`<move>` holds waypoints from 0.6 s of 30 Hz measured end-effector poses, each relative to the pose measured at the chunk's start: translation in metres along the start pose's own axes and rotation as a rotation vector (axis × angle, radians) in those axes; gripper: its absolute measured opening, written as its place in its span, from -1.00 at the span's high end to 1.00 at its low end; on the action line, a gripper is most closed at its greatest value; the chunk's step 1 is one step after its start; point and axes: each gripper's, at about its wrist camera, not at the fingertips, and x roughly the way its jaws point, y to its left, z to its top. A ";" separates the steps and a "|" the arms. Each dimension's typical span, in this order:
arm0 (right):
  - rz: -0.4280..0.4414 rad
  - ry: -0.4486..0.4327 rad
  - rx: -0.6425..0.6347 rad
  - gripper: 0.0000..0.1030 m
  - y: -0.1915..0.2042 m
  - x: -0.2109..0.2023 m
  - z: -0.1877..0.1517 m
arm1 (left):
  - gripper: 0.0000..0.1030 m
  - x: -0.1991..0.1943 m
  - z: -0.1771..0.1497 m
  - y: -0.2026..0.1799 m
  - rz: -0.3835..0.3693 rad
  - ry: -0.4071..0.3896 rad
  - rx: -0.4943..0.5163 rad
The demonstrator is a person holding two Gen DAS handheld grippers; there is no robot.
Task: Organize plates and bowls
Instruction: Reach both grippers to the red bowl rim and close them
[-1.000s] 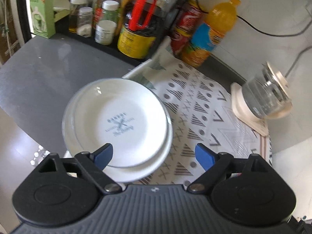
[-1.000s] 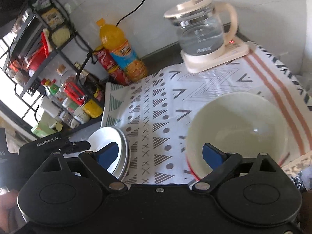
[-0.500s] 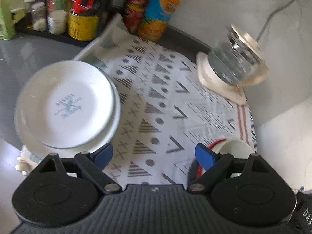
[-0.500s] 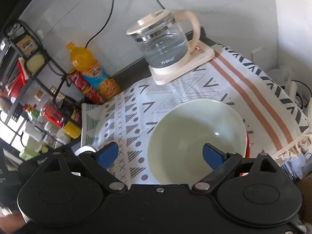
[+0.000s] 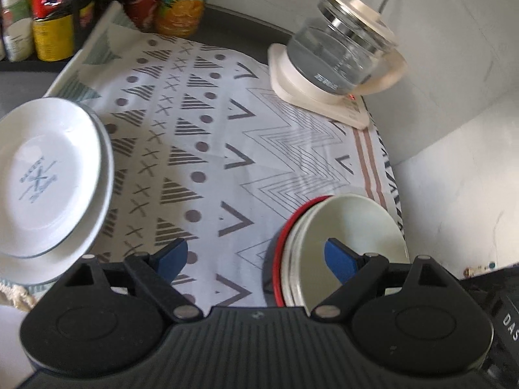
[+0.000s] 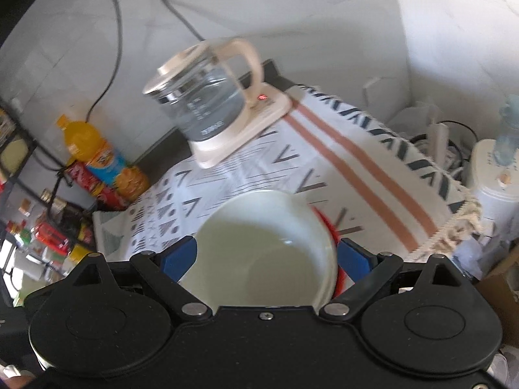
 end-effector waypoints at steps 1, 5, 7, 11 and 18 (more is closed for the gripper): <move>-0.006 -0.003 0.021 -0.81 -0.005 0.001 0.001 | -0.75 0.002 0.000 -0.003 -0.002 0.004 0.015; -0.040 -0.016 0.067 -0.81 -0.020 0.003 0.000 | -0.75 0.012 0.002 -0.010 -0.022 0.034 0.040; -0.060 -0.015 0.079 -0.81 -0.026 0.004 -0.002 | -0.75 0.017 0.002 -0.014 -0.027 0.044 0.060; -0.086 0.006 0.125 -0.81 -0.039 0.012 -0.009 | -0.75 0.028 0.004 -0.018 -0.036 0.071 0.088; -0.110 0.051 0.178 -0.64 -0.047 0.026 -0.023 | -0.75 0.052 0.003 -0.021 -0.048 0.134 0.110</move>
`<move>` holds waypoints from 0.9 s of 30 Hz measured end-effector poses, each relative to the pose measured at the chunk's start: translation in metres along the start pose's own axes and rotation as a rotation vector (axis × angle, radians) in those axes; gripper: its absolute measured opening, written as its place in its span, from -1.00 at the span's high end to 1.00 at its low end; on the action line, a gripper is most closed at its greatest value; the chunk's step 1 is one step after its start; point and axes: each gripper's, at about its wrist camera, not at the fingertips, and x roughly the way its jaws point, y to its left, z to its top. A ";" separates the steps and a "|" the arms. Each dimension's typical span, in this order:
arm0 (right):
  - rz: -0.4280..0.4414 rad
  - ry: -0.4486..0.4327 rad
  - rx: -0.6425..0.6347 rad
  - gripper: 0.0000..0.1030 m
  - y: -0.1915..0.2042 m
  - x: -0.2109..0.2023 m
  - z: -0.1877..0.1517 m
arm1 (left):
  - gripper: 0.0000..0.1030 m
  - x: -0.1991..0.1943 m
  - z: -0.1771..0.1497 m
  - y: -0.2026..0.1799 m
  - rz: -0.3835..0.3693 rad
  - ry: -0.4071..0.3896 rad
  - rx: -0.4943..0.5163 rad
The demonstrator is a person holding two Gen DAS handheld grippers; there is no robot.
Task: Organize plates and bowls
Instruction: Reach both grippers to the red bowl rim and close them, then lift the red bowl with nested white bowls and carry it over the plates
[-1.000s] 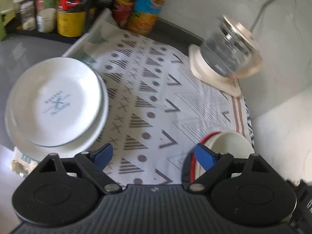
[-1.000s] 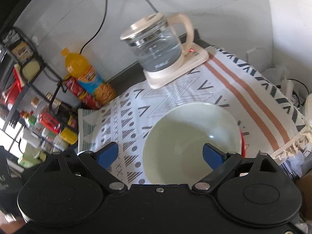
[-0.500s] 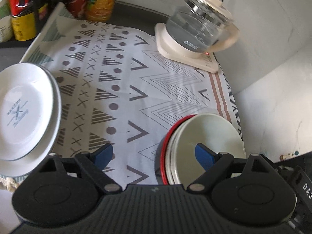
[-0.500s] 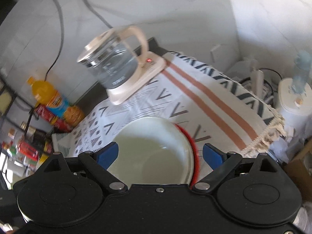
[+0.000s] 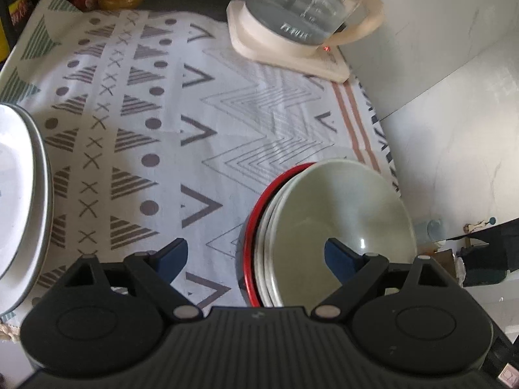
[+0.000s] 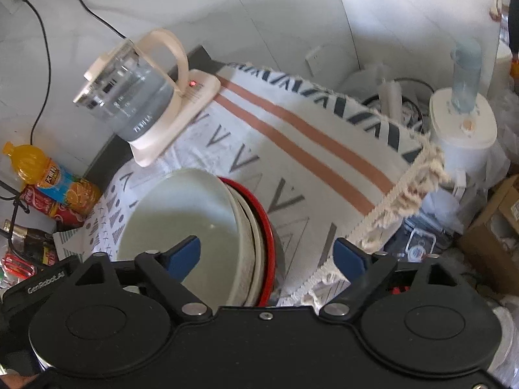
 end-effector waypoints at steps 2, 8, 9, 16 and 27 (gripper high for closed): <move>-0.007 0.017 0.020 -0.52 -0.003 0.005 -0.003 | -0.74 0.004 -0.001 0.001 -0.001 0.006 0.003; -0.034 0.049 0.058 -0.29 -0.011 0.012 -0.011 | -0.66 0.018 0.000 0.007 -0.019 0.060 -0.002; -0.029 0.050 0.065 -0.28 -0.012 0.012 -0.011 | -0.62 0.020 -0.001 0.006 -0.021 0.061 0.002; -0.014 0.078 0.090 -0.07 -0.009 0.020 -0.012 | -0.16 0.032 0.002 0.013 -0.045 0.104 -0.021; -0.003 0.094 0.040 0.33 0.004 0.027 -0.014 | 0.36 0.040 0.000 0.021 -0.111 0.124 -0.042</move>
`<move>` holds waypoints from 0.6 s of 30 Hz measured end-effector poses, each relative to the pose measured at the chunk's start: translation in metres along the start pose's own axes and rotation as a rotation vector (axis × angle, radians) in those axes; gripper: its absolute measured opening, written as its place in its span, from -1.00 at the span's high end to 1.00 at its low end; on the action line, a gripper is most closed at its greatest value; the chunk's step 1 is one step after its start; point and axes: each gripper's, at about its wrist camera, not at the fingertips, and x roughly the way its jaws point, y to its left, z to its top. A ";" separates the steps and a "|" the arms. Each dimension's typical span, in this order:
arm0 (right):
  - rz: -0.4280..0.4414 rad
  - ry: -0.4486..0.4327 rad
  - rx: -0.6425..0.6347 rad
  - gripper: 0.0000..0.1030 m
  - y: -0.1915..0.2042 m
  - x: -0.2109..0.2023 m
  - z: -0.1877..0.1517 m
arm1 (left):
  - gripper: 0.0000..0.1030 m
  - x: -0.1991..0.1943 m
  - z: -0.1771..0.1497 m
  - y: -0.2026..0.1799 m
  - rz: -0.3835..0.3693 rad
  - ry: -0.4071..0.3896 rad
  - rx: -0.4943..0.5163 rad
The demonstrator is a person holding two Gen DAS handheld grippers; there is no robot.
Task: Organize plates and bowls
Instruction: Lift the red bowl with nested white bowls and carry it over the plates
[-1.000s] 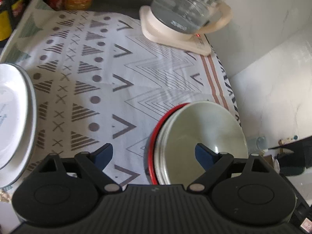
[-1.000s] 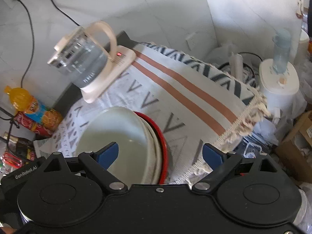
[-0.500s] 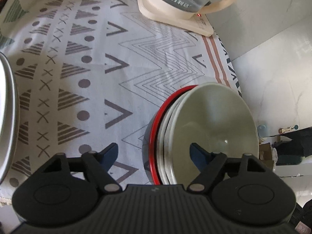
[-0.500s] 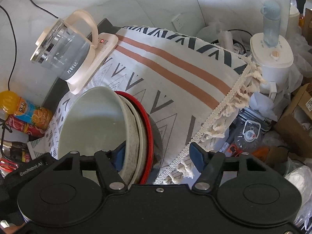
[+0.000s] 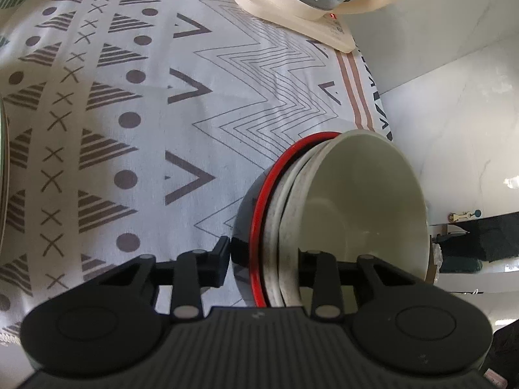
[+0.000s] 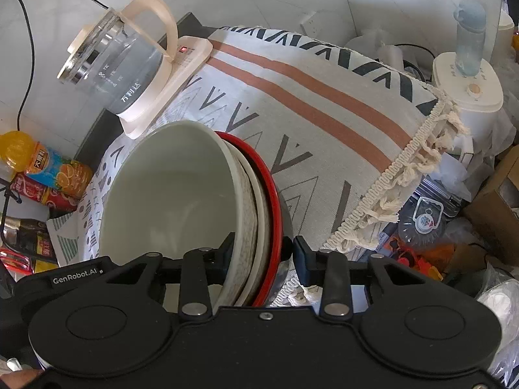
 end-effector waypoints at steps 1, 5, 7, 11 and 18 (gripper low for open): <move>0.000 -0.003 -0.001 0.35 0.000 0.000 0.000 | 0.36 0.000 0.000 0.000 0.001 0.002 0.000; 0.008 -0.012 -0.026 0.36 0.007 -0.004 0.001 | 0.36 -0.007 -0.001 0.001 0.004 -0.016 0.002; 0.017 -0.017 -0.031 0.36 0.010 -0.005 0.002 | 0.36 -0.012 0.000 0.003 0.003 -0.021 -0.004; 0.044 -0.021 -0.040 0.36 0.018 -0.006 0.004 | 0.36 -0.024 0.001 0.004 0.012 -0.054 -0.003; 0.086 -0.026 -0.083 0.36 0.037 -0.014 0.006 | 0.36 -0.049 0.003 0.010 0.017 -0.111 -0.034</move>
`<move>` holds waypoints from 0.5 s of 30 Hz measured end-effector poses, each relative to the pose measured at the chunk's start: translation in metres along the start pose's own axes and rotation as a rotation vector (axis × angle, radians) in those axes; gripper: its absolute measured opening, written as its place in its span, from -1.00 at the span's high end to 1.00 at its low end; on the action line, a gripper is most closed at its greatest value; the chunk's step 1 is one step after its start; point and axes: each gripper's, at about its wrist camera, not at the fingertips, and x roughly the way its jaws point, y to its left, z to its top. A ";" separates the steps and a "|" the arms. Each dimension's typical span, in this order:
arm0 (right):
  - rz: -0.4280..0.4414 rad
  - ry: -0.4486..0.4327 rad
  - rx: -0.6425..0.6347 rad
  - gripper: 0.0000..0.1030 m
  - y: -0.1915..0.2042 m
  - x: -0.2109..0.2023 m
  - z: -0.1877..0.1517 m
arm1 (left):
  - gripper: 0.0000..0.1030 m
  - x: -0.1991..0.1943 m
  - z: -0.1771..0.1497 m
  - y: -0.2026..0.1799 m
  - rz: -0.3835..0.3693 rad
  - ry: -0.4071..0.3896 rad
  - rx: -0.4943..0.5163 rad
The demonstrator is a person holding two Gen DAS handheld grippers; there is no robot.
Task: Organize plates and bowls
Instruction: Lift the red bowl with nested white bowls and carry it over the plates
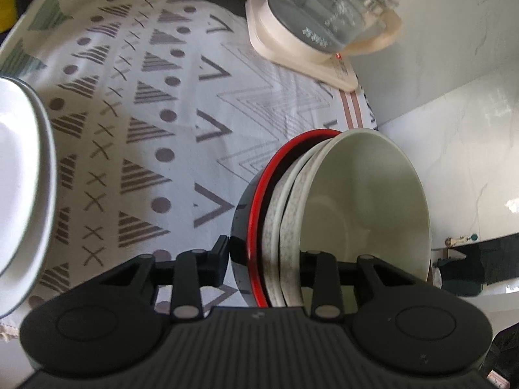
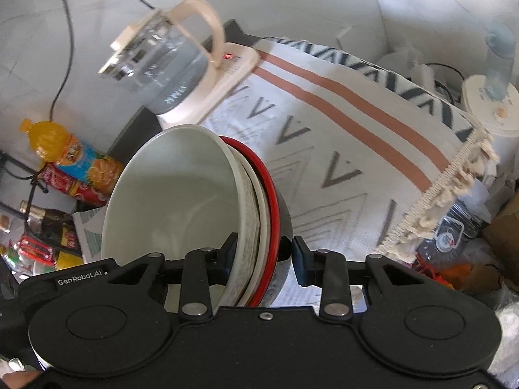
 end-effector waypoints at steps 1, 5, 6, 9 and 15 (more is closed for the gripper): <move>0.008 0.000 -0.009 0.36 0.003 -0.001 0.001 | 0.36 -0.005 0.000 0.001 0.001 -0.011 -0.005; 0.041 0.010 -0.049 0.36 0.016 -0.003 0.002 | 0.36 -0.022 0.002 0.008 0.012 -0.051 -0.032; 0.050 0.012 -0.059 0.36 0.020 -0.004 0.002 | 0.36 -0.026 0.002 0.010 0.016 -0.059 -0.043; 0.080 0.021 -0.088 0.36 0.032 -0.004 0.002 | 0.36 -0.041 0.001 0.019 0.029 -0.087 -0.077; 0.142 0.053 -0.159 0.36 0.063 0.000 -0.003 | 0.36 -0.068 0.000 0.043 0.058 -0.148 -0.147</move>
